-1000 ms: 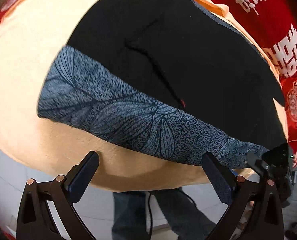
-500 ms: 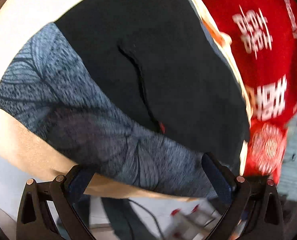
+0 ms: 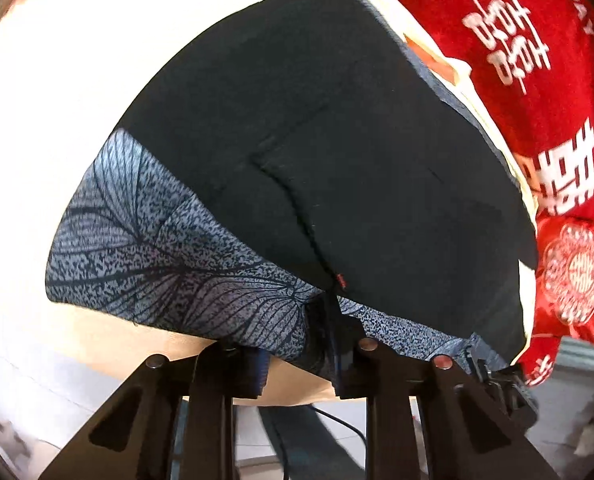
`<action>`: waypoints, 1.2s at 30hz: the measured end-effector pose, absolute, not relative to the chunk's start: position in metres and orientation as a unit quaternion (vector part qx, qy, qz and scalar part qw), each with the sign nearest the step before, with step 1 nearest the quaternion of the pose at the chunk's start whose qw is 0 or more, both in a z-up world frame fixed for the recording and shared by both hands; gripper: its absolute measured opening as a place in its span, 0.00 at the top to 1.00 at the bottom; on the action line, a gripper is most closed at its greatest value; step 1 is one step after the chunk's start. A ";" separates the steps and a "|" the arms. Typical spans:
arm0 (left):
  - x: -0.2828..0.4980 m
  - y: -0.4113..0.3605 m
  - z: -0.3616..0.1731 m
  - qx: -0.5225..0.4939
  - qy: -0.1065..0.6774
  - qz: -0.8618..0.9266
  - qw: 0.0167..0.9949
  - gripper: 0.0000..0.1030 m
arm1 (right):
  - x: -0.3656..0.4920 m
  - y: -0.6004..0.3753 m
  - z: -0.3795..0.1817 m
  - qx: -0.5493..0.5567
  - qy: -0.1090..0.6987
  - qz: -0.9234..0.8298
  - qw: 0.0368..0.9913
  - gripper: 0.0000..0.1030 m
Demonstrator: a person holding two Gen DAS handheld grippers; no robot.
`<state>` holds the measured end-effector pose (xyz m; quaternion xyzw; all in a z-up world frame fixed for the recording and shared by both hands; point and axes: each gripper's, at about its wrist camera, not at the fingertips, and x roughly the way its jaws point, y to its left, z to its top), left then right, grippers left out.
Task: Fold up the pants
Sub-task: 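Grasp the grey patterned band of the trousers with both grippers, then lift the held band and fold it over the trousers with both grippers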
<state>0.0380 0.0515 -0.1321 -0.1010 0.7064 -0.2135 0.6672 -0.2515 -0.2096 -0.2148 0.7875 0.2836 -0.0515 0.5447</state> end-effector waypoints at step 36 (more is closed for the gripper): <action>0.231 -0.126 -0.077 0.008 0.634 -0.171 0.754 0.34 | 0.055 -0.410 -0.125 0.461 0.556 0.051 0.690 0.23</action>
